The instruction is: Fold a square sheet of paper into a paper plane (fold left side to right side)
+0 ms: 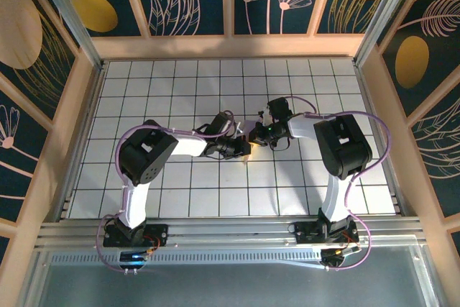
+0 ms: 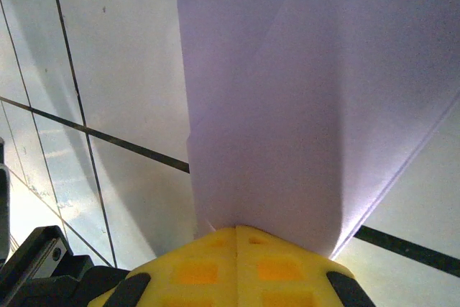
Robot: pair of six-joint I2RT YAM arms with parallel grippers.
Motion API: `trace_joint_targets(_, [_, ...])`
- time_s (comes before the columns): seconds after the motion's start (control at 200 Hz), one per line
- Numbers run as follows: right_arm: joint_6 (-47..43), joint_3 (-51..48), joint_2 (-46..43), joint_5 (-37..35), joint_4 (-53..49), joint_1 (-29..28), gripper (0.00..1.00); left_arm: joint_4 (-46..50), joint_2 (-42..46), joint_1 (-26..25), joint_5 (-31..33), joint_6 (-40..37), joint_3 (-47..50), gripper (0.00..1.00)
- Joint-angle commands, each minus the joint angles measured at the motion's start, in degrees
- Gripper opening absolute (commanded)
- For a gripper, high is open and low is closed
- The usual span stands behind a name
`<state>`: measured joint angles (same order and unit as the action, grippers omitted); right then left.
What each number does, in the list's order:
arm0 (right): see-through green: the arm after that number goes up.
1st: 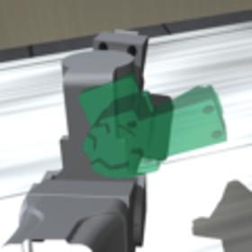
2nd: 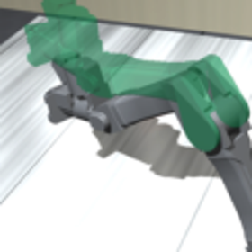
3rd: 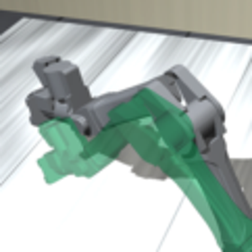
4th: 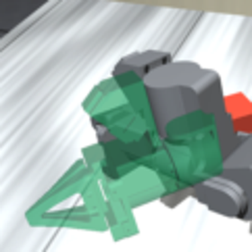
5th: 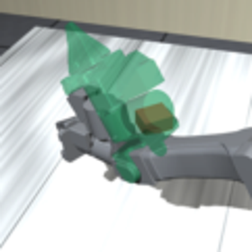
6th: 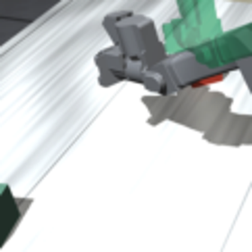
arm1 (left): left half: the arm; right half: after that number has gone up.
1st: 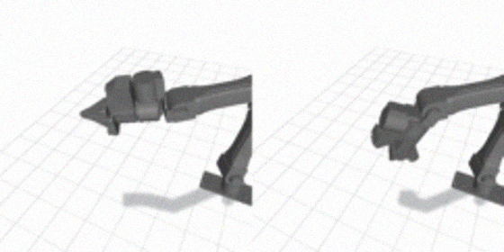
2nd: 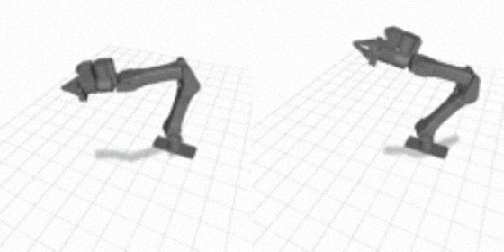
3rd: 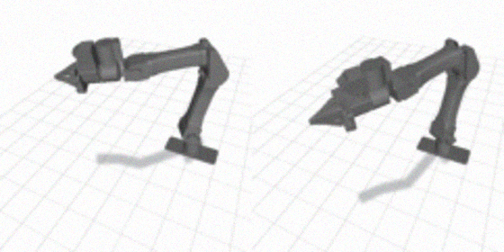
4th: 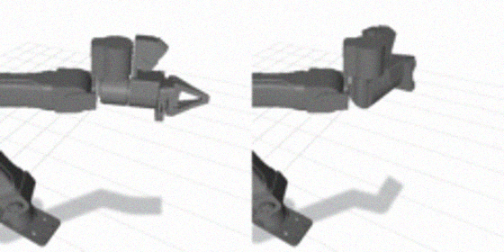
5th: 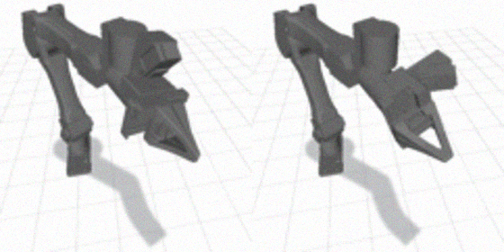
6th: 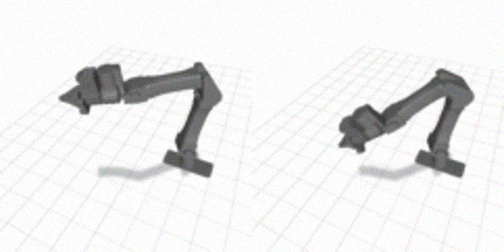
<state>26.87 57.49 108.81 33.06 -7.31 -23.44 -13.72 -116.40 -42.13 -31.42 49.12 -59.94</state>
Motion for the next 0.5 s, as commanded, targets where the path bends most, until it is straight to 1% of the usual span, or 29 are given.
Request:
trace_joint_targets(0.0, [-1.03, -1.47, 4.3, -8.01, -7.28, -0.78, 0.0, 6.37, 0.87, -2.66, -0.77, 0.44, 3.11, 0.0])
trace_joint_targets(0.18, [-1.29, -1.25, 4.59, -8.01, -7.62, -0.73, 0.0, 8.84, 3.64, -4.66, 0.39, 0.99, 5.81, 0.0])
trace_joint_targets(0.35, [-1.3, -0.99, 4.65, -8.02, -7.78, -0.75, 0.0, 10.0, 5.74, -5.29, 1.19, 1.24, 7.2, 0.0])
trace_joint_targets(0.495, [-1.56, -0.53, 4.4, -7.92, -8.07, -0.9, 0.0, 8.42, 7.83, -5.32, 1.28, 0.75, 7.34, 0.0])
